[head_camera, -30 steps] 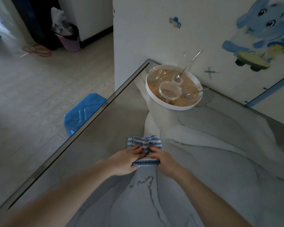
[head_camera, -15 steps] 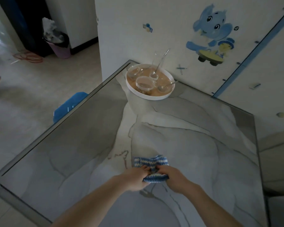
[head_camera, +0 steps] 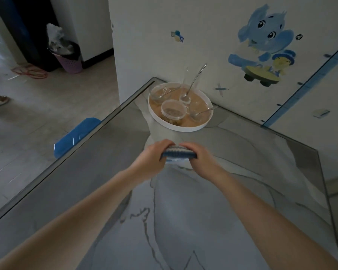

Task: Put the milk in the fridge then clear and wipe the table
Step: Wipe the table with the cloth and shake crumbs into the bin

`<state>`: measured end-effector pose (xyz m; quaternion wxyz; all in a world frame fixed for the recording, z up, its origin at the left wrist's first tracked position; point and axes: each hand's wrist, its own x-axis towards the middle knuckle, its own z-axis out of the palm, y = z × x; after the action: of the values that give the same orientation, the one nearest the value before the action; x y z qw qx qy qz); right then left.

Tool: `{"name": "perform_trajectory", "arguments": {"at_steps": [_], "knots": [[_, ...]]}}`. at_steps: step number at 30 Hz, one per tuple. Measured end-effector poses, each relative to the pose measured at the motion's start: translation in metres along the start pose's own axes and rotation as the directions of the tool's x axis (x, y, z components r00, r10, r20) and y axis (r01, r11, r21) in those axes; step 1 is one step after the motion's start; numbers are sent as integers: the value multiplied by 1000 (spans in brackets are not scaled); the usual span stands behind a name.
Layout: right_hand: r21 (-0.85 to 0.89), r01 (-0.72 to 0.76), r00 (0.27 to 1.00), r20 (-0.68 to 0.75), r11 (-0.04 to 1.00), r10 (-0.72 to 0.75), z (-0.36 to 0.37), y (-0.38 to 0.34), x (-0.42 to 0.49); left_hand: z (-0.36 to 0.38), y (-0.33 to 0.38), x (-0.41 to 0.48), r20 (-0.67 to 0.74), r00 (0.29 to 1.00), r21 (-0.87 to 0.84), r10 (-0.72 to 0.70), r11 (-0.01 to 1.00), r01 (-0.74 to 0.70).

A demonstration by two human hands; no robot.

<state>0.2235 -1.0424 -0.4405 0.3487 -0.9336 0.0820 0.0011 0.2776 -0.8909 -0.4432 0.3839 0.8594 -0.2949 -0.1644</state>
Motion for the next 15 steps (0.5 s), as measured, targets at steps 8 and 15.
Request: {"name": "perform_trajectory", "arguments": {"at_steps": [8,15], "knots": [[-90,25,994,106,996,-15,50,36,78,26,-84,67,78,996,222,-47,975,29],[-161,-64,978,184,985,94,44,94,69,68,-78,93,291,956,374,-20,922,-95]]}}
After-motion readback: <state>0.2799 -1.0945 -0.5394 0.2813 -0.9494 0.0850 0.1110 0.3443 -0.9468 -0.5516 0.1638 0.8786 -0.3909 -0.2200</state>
